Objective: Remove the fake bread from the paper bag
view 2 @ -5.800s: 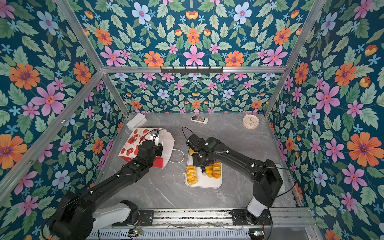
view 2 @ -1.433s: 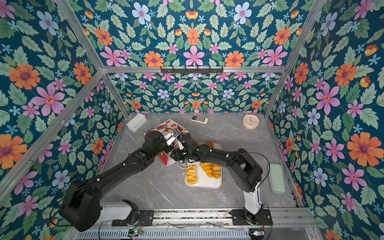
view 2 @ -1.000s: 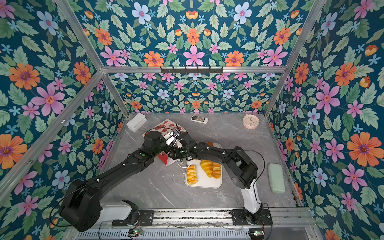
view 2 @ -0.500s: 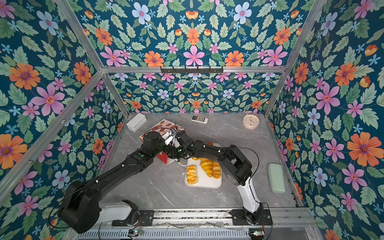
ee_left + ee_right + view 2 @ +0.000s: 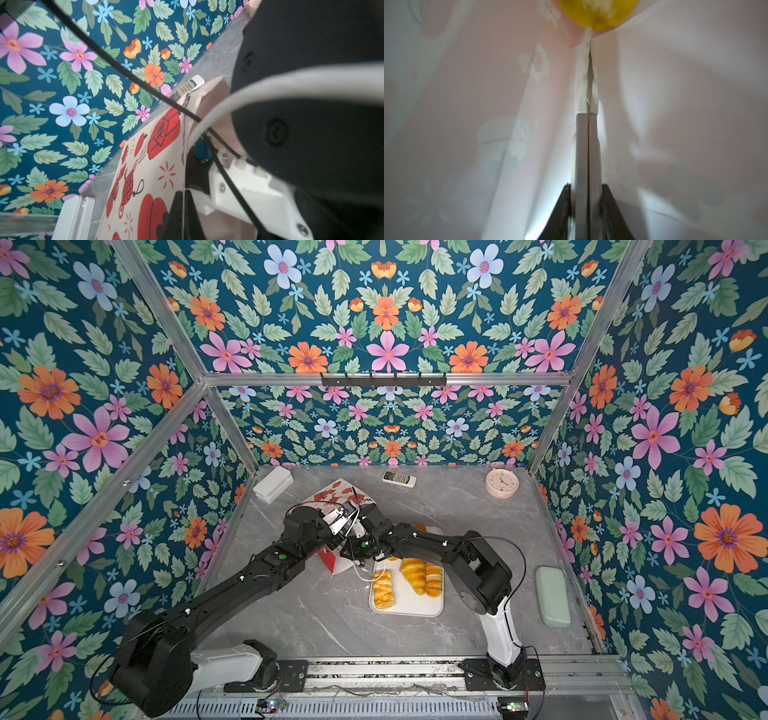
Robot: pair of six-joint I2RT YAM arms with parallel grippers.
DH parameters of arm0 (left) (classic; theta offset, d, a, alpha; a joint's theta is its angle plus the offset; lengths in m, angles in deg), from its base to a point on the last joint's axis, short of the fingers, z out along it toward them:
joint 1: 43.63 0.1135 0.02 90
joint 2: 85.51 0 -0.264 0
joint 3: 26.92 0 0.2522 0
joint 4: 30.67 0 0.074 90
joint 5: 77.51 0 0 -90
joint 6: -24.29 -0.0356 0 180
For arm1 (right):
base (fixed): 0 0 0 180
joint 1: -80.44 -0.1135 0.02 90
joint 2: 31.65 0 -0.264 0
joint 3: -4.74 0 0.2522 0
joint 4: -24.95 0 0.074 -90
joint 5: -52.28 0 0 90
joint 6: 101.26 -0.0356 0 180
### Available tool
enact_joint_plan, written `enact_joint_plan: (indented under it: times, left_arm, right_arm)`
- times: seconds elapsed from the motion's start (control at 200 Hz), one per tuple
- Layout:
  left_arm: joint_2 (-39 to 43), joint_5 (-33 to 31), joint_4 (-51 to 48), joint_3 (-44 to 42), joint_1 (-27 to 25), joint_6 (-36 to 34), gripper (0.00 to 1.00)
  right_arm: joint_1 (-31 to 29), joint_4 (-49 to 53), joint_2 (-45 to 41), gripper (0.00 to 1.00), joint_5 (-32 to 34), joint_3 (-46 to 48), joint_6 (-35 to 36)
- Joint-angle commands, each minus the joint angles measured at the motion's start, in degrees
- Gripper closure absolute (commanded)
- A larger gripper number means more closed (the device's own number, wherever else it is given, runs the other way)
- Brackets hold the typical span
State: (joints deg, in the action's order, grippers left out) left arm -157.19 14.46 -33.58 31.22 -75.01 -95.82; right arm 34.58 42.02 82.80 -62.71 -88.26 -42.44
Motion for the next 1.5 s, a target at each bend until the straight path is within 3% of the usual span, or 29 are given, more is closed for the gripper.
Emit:
enact_joint_plan:
  times: [0.0, 0.26, 0.445, 0.645, 0.745, 1.495]
  left_arm:
    - [0.0, -0.5, -1.4, -0.1, 0.1, 0.0, 1.0]
    - [-0.7, -0.9, -1.2, 0.1, 0.2, 0.0, 1.0]
    - [-1.0, -0.1, -1.2, 0.5, 0.3, 0.3, 1.0]
    - [-1.0, 0.7, -2.0, 1.1, 0.2, 0.5, 1.0]
    - [-0.8, 0.9, -2.3, 1.1, 0.3, 0.5, 1.0]
    - [-2.5, 2.6, -2.4, 1.8, 0.2, 0.9, 1.0]
  right_arm:
    - [0.4, -1.4, -2.9, 0.95, 1.9, 1.4, 2.3]
    - [0.6, 5.2, -8.8, 0.97, 6.5, 3.8, 5.2]
    - [0.8, 4.5, -8.2, 0.95, 6.5, 3.8, 3.9]
    - [1.7, 1.5, -4.9, 0.64, 3.1, 1.0, -0.1]
    - [2.2, 0.6, -4.1, 0.56, 2.8, 0.2, -1.2]
    - [3.5, -2.8, 4.6, 0.49, -7.9, -7.3, -4.5]
